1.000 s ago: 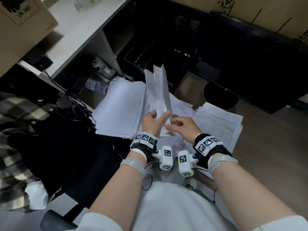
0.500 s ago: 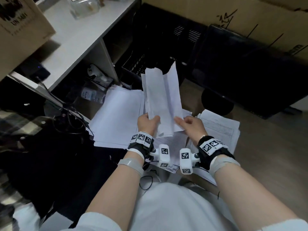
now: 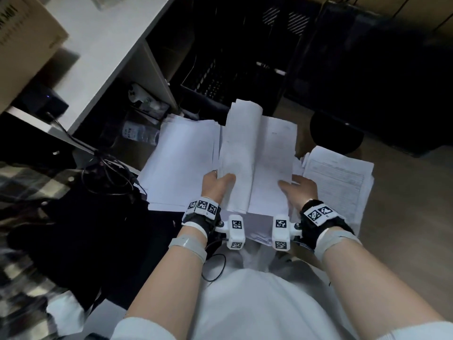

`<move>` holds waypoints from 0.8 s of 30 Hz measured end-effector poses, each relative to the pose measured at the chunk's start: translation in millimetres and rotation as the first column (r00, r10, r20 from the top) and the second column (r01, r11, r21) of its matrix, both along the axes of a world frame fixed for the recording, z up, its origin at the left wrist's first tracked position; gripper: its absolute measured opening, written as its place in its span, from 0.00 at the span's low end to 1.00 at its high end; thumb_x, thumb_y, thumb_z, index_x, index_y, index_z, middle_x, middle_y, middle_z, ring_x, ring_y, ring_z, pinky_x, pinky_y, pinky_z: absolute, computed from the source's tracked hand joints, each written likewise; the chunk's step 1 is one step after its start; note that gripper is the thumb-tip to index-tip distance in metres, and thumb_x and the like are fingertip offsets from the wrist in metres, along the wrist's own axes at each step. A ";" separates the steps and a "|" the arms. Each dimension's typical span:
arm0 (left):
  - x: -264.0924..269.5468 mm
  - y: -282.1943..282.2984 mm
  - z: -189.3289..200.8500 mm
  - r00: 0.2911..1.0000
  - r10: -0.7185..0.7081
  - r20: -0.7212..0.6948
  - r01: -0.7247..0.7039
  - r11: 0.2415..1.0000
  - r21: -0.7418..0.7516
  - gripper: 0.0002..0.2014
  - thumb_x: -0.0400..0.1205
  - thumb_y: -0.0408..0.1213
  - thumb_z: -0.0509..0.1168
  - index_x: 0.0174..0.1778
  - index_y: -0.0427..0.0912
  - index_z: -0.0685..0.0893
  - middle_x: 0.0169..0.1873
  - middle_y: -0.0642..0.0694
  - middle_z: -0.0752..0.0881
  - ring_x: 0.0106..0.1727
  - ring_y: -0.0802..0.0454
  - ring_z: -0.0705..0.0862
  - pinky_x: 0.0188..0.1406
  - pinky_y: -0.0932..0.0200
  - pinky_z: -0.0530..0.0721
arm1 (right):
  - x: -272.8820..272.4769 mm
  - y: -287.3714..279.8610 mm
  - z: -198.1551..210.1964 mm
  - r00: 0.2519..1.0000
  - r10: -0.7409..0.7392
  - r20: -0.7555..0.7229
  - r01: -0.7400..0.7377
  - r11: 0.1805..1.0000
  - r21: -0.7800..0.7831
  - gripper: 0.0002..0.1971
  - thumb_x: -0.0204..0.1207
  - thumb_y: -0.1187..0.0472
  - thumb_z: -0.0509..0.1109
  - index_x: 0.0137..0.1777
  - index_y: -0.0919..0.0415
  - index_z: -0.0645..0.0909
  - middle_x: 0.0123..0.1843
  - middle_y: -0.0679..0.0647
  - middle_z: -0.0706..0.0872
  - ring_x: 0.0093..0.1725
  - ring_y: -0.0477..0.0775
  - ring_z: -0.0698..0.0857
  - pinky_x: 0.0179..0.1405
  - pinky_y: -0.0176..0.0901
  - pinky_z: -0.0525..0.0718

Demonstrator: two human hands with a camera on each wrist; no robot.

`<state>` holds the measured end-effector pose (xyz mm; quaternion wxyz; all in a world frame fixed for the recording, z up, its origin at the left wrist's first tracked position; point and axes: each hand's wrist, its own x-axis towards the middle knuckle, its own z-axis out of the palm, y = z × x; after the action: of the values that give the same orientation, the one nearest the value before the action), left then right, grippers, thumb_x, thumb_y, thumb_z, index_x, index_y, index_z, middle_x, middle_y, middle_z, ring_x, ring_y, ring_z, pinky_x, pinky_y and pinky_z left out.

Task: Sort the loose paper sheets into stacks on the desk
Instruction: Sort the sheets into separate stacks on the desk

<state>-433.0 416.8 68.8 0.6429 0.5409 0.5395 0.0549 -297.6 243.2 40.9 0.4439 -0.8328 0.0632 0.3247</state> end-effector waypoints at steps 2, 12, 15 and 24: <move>-4.8 -0.3 -12.1 0.999 0.002 -0.053 0.001 0.999 0.050 0.06 0.80 0.32 0.71 0.37 0.42 0.83 0.33 0.46 0.85 0.35 0.47 0.84 0.32 0.63 0.83 | -5.8 -5.3 -12.4 1.000 0.016 0.020 -0.014 0.995 -0.100 0.14 0.71 0.59 0.76 0.41 0.73 0.83 0.38 0.73 0.82 0.38 0.72 0.81 0.41 0.45 0.78; 54.8 -102.9 -36.0 0.975 -0.220 -0.028 0.220 0.975 -0.003 0.05 0.81 0.36 0.72 0.46 0.39 0.84 0.41 0.42 0.88 0.41 0.46 0.86 0.39 0.61 0.84 | 12.1 -131.0 -25.1 0.936 -0.345 0.061 0.342 0.861 -0.377 0.17 0.82 0.65 0.58 0.68 0.68 0.78 0.65 0.65 0.83 0.61 0.68 0.83 0.51 0.43 0.72; 72.8 -125.6 -41.4 0.969 -0.243 -0.050 0.246 0.968 0.057 0.11 0.79 0.41 0.74 0.46 0.35 0.87 0.39 0.43 0.88 0.40 0.45 0.86 0.35 0.63 0.80 | 22.2 -170.3 -25.1 0.940 -0.341 0.027 0.319 0.846 -0.427 0.20 0.84 0.65 0.58 0.74 0.69 0.74 0.70 0.66 0.80 0.68 0.66 0.80 0.52 0.42 0.70; 94.8 -168.0 -29.5 0.969 -0.163 -0.185 0.204 0.952 0.230 0.20 0.70 0.55 0.80 0.42 0.40 0.89 0.37 0.48 0.90 0.41 0.48 0.89 0.43 0.56 0.85 | 50.7 -191.2 -32.1 0.961 -0.275 -0.031 0.246 0.901 -0.357 0.31 0.79 0.59 0.67 0.81 0.61 0.62 0.76 0.66 0.74 0.72 0.68 0.76 0.68 0.56 0.75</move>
<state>-338.2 248.8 39.3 0.5262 0.6673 0.5268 0.0172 -246.9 52.0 8.9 0.3251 -0.8685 0.2486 0.2795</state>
